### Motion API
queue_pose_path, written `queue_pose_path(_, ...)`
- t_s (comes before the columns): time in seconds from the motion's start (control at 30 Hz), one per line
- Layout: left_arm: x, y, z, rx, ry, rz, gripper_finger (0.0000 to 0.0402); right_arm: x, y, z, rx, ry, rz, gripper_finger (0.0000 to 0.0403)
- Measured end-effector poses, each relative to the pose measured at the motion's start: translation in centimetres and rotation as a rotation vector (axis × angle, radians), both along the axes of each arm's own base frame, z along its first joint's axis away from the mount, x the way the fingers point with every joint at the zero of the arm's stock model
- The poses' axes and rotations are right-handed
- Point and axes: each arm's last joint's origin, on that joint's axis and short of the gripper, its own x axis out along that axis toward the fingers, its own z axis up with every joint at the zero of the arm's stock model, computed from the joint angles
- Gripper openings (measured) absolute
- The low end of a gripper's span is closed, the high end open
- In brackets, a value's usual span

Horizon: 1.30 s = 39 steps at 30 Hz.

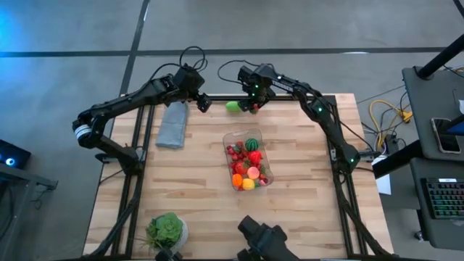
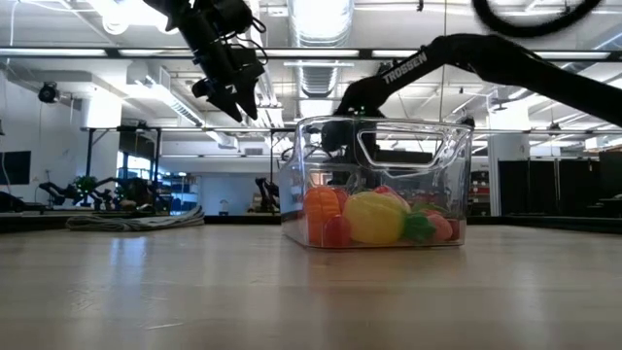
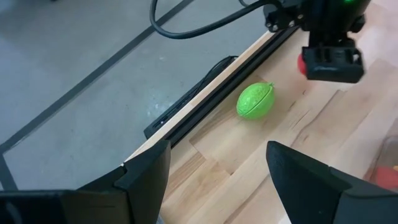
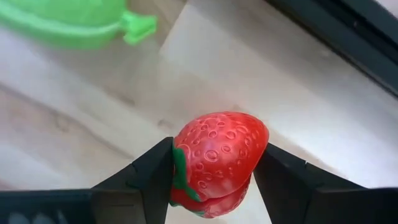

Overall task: Pick and placing Produce into tupperware
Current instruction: Put the red strawberry into the transparent bin

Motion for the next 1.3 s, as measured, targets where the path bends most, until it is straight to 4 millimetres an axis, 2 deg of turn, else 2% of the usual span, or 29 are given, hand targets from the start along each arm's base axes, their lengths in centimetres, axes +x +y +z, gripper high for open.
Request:
queue_pose_path(0.13, 0.0, 0.0, 0.0, 0.007, 0.009, -0.011, 0.0251, 0.0, 1.2, 2.2, -0.008, -0.014, 0.033, 0.0196)
queue_pose_path(0.27, 0.0, 0.0, 0.0, 0.011, 0.015, -0.016, 0.0251, 0.1, 3.2, 6.2, 0.007, -0.115, 0.091, 0.0195)
queue_pose_path(0.5, -0.1, 0.0, -0.7, -0.001, 0.029, -0.017, 0.0251, -0.2, 9.5, 14.1, 0.018, -0.339, 0.324, 0.0199)
queue_pose_path(0.6, -0.1, -0.1, -1.6, -0.013, 0.046, -0.017, 0.0251, 0.0, 12.0, 15.7, 0.007, -0.375, 0.417, 0.0200)
queue_pose_path(0.73, -0.4, -0.3, -3.1, -0.045, 0.086, -0.015, 0.0251, 0.7, 14.7, 16.0, 0.022, -0.364, 0.519, 0.0200)
queue_pose_path(0.87, -0.5, -0.4, -4.0, -0.076, 0.093, -0.010, 0.0251, 1.3, 16.8, 15.4, 0.060, -0.318, 0.596, 0.0200)
queue_pose_path(1.17, -0.3, -0.6, -4.0, -0.192, -0.023, 0.039, 0.0251, 2.2, 20.6, 14.8, 0.008, -0.242, 0.782, 0.0201)
queue_pose_path(1.3, -0.2, -0.8, -4.0, -0.209, -0.037, 0.040, 0.0251, 2.5, 23.1, 14.6, 0.035, -0.218, 0.811, 0.0221)
